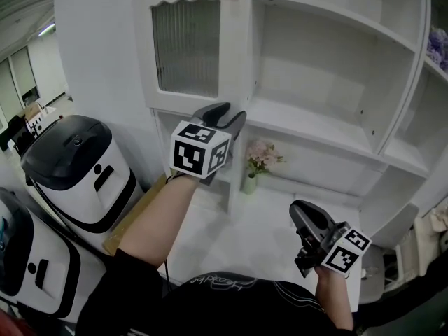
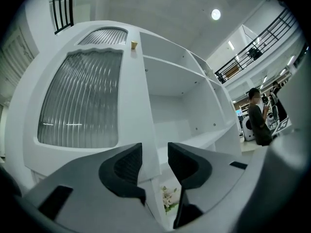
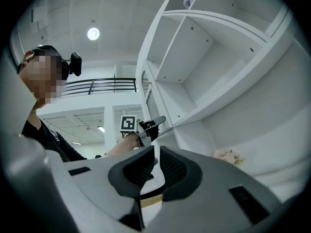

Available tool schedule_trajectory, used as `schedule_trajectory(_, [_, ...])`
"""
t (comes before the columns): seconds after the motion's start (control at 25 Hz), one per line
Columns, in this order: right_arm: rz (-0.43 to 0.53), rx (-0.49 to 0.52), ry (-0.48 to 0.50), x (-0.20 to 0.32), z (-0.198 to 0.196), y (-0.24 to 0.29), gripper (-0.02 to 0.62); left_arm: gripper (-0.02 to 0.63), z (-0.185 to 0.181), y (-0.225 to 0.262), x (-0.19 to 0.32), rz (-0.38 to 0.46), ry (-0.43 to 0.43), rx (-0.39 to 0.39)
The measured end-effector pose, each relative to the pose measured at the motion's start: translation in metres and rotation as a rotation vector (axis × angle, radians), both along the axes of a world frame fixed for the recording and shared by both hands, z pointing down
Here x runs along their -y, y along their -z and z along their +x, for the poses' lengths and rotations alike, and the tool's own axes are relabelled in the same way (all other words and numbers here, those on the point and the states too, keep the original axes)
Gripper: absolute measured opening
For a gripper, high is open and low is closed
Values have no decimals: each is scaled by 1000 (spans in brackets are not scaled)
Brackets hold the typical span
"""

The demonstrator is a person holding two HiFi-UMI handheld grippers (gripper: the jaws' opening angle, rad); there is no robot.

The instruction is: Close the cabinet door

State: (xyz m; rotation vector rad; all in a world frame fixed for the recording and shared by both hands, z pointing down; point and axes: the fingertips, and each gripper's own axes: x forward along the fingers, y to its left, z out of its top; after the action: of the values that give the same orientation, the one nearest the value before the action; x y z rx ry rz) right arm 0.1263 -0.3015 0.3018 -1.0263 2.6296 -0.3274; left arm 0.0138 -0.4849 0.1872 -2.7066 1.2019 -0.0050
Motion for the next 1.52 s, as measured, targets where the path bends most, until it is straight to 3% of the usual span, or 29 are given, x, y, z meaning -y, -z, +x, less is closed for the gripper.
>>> schedule_trajectory(0.28, [6, -28, 22, -16, -5, 4, 61, 153, -14, -25, -42, -94, -88, -61])
schedule_trajectory(0.56, [20, -39, 86, -27, -23, 6, 61, 58, -3, -61, -137, -175, -317, -140])
schedule_trajectory(0.72, [30, -24, 116, -32, -34, 7, 61, 46, -1, -76, -180, -225, -394, -210])
schedule_trajectory(0.92, [32, -26, 132, -32, -41, -1, 61, 38, -1, -95, -207, -201, -379, -195])
schedule_trajectory(1.2, [-4, -16, 136, -25, -50, -20, 61, 35, -4, -120, -203, -229, -329, -209])
schedule_trajectory(1.52, [19, -57, 133, -28, -51, -23, 60, 35, -2, -122, -204, -218, -323, -189])
